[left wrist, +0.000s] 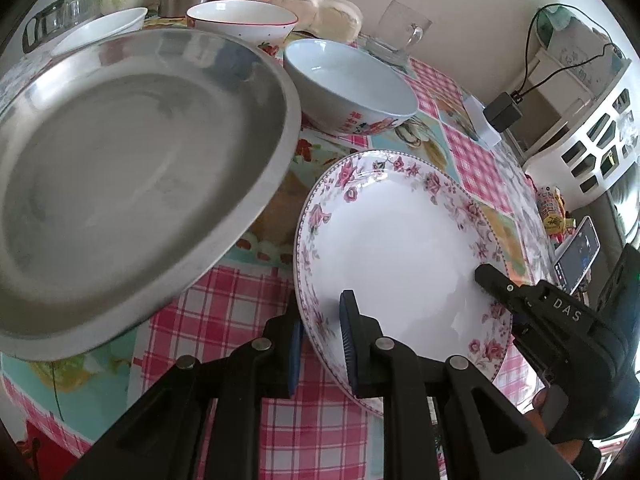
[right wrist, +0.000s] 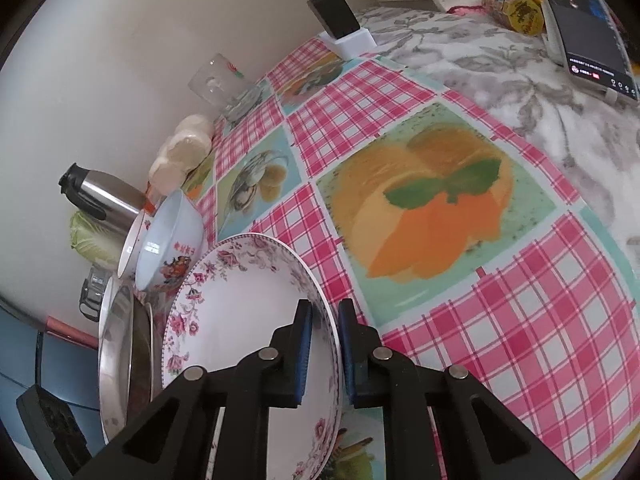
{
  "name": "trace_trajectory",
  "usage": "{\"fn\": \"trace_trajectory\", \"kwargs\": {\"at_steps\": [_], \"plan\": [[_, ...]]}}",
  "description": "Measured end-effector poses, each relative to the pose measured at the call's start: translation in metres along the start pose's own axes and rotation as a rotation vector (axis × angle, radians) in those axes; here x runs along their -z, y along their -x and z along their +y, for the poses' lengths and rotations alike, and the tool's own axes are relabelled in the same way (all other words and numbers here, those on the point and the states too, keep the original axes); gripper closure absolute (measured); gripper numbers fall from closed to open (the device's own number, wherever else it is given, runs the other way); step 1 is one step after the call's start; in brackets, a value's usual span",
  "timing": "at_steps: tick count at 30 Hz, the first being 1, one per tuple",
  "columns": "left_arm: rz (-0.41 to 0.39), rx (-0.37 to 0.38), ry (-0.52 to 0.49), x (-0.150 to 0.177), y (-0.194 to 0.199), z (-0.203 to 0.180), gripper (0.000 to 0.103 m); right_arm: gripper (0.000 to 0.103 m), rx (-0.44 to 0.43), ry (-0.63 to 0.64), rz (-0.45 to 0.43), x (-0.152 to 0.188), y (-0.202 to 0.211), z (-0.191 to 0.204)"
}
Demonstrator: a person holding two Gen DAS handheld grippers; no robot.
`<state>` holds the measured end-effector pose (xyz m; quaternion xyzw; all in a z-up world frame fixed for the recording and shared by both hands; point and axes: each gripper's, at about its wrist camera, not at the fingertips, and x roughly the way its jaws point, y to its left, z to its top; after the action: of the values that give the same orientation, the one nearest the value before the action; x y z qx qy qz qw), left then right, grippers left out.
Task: Organize plates and bowls
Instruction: 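Close both grippers on the floral plate rim, then lift the floral plate and tilt it upright with both grippers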
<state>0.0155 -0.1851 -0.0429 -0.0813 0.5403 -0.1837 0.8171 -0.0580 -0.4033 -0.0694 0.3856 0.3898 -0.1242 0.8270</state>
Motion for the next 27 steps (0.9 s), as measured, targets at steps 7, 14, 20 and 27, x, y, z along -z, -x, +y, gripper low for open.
{"fn": "trace_trajectory", "kwargs": {"at_steps": [7, 14, 20, 27], "plan": [[-0.033, 0.027, 0.063, -0.009, -0.002, 0.012, 0.085, 0.088, 0.006, 0.010, -0.003, 0.002, 0.001, 0.000], [-0.043, 0.032, 0.034, -0.010, -0.001, 0.010, 0.090, 0.088, 0.001, 0.015, -0.006, 0.001, 0.001, 0.001], [-0.057, 0.043, 0.005, -0.012, -0.002, 0.003, 0.092, 0.089, -0.005, -0.006, -0.008, -0.001, 0.011, -0.006], [-0.088, 0.058, -0.037, -0.016, 0.002, -0.006, 0.092, 0.089, 0.006, 0.019, -0.025, -0.002, 0.018, -0.008]]}}
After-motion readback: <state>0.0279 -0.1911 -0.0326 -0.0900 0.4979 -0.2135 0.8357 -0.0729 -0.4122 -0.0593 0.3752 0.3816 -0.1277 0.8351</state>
